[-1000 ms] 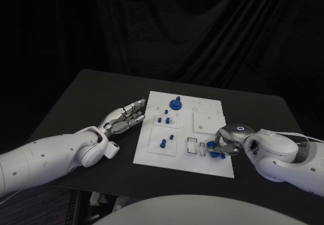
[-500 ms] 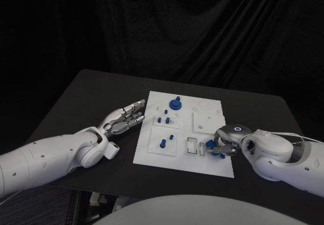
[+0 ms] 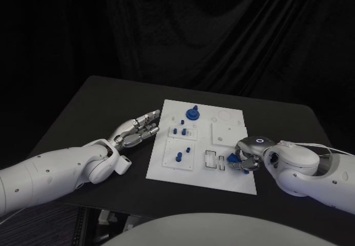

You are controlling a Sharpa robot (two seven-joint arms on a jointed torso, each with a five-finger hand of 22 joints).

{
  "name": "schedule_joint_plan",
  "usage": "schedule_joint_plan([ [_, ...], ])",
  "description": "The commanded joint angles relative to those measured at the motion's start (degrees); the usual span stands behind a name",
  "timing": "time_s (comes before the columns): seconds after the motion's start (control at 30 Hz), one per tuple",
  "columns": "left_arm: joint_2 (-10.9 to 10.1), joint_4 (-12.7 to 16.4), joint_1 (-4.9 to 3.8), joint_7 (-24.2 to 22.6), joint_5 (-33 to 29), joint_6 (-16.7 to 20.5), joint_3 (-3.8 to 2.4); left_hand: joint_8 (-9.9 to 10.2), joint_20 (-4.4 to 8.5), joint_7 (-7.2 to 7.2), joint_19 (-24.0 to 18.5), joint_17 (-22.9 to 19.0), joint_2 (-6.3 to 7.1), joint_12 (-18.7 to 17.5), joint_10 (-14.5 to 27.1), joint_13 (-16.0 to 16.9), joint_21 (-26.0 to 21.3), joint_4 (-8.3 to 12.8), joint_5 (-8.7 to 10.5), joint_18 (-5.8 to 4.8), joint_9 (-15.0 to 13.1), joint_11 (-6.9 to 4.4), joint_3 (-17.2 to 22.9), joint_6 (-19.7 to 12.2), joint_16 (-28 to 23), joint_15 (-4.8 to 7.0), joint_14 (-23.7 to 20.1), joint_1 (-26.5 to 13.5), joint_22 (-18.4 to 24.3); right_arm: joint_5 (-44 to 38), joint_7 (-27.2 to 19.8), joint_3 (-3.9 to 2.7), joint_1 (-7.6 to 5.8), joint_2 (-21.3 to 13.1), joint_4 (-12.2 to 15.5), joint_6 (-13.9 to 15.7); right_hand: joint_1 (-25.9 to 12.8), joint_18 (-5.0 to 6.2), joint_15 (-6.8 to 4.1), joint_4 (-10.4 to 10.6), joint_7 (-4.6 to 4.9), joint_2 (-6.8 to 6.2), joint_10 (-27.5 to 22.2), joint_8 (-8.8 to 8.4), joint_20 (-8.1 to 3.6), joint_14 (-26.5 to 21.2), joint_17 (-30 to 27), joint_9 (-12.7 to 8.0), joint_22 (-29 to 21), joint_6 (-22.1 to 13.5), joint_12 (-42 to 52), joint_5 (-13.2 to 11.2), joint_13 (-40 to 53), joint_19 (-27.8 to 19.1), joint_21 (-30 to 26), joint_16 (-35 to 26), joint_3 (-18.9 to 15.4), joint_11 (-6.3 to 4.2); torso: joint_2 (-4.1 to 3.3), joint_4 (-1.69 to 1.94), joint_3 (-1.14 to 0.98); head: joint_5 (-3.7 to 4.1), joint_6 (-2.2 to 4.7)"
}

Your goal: Assemble the parts on the task board

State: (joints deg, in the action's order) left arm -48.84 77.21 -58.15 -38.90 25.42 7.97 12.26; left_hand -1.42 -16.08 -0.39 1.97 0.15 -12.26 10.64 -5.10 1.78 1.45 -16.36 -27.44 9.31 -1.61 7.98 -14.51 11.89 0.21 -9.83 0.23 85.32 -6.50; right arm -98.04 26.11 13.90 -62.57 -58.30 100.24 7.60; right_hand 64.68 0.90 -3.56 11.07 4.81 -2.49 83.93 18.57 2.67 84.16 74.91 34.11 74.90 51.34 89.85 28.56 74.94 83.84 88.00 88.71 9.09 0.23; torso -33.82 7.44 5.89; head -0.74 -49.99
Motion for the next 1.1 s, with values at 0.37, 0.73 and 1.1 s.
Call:
schedule_joint_plan([
  [0.37, 0.0, 0.1, 0.14, -4.0, -0.3, -0.7, -0.06, -0.4, -0.46, 0.10, -0.1, -0.1, -0.46, 0.1, 0.2, 0.0, -0.2, 0.0, -0.05, 0.86, -0.1, 0.44, 0.1, 0.5, -0.1, -0.44, 0.0, -0.4, 0.0, 7.4, -3.2, 0.30, 0.29, -0.3, 0.1, 7.5, 1.4, -0.45, -0.84, -4.9, -1.67, -0.03, 6.1, 2.89, -0.68, 5.3, 12.4, 3.3, 14.5, 2.7, 0.2, 9.0, 15.1, 5.4, 0.5, 0.1, 6.0, -1.09, -0.03, -0.02, 0.01, -0.03, -0.01],
  [0.73, 0.2, 0.1, 0.18, -4.0, -0.3, -0.8, -0.06, -0.4, -0.46, 0.16, -0.1, -0.1, -0.48, 0.1, 0.2, 0.0, -0.2, 0.0, 0.03, 0.85, -0.1, 0.46, 0.1, 0.5, -0.1, -0.46, 0.0, -0.4, 0.0, 24.1, -5.8, 0.16, -0.15, -1.4, 2.0, 13.7, -0.6, -0.40, -1.14, -5.0, -2.03, 0.11, 6.1, 4.52, -0.98, 5.3, 12.4, 5.4, 14.4, 2.7, 0.2, 9.8, 15.1, 5.3, 0.4, 0.1, 7.5, -1.44, -0.03, -0.04, -0.02, 0.18, -0.01],
  [1.1, 0.3, 0.0, 0.19, -3.9, -0.3, -0.8, -0.07, -0.4, -0.46, 0.16, -0.1, -0.1, -0.48, 0.1, 0.2, 0.0, -0.2, 0.0, 0.03, 0.85, -0.1, 0.46, 0.1, 0.5, -0.1, -0.46, 0.0, -0.4, 0.0, 45.9, -4.3, 0.11, -1.69, -1.4, 2.3, 10.3, -3.0, -0.18, -1.07, -4.3, -1.79, 1.06, 6.1, 5.19, -1.00, 5.1, 11.7, 6.9, 14.1, 1.0, 0.2, 6.5, 15.1, 5.0, -0.3, -0.2, 8.5, -1.27, 0.00, -0.01, 0.00, 0.10, -0.01],
])
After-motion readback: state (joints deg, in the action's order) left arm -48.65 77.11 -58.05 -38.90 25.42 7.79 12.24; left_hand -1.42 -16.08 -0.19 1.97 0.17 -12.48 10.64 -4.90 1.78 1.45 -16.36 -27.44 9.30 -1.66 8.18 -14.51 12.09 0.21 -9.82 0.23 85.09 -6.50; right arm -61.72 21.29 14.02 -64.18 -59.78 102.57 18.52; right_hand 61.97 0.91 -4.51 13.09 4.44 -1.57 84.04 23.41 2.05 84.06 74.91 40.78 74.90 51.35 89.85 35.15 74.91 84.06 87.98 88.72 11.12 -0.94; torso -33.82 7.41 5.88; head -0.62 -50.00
